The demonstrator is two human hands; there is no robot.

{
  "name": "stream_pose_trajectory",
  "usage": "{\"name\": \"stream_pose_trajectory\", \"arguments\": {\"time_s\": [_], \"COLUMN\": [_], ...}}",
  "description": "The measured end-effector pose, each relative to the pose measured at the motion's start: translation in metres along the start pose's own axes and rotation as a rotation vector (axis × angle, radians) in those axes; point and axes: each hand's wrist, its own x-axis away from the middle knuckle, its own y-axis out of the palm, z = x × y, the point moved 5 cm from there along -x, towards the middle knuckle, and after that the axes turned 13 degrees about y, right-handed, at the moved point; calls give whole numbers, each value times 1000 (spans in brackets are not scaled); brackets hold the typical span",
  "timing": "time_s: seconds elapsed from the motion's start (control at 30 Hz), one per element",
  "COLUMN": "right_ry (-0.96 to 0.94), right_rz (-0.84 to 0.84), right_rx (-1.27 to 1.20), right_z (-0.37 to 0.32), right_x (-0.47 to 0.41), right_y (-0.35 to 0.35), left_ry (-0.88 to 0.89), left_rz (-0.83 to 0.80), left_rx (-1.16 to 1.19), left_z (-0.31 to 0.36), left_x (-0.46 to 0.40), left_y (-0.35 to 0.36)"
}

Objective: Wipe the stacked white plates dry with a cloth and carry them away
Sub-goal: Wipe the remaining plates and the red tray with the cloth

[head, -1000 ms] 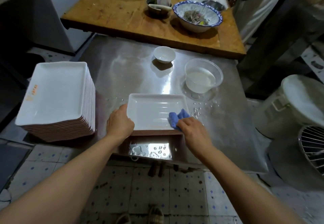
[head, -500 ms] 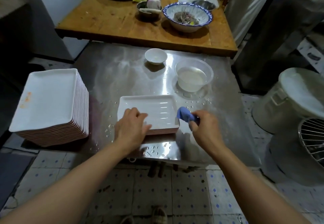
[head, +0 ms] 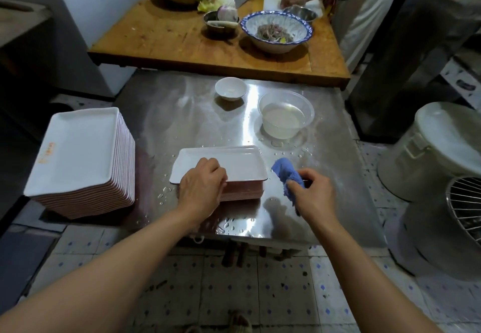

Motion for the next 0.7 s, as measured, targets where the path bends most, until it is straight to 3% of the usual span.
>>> {"name": "stream_pose_trajectory", "arguments": {"time_s": [0.27,0.43,0.57,0.7], "right_ry": [27,-55,-215,-516], "right_rz": [26,51,82,154], "right_rx": [-102,-147,-207,-289], "right_z": [-9,-37,-80,-147], "right_x": [17,32,57,99], "right_y": [0,-7,-8,2], "left_ry": [18,-83,-128,-227], "left_rz": [-12,199,377,468], "left_rx": [-124,34,280,511], "left_z": [-16,-16,-15,-21], "left_x": [-35,-35,-16,13], "left_y": [-21,-65,-116,-158]}}
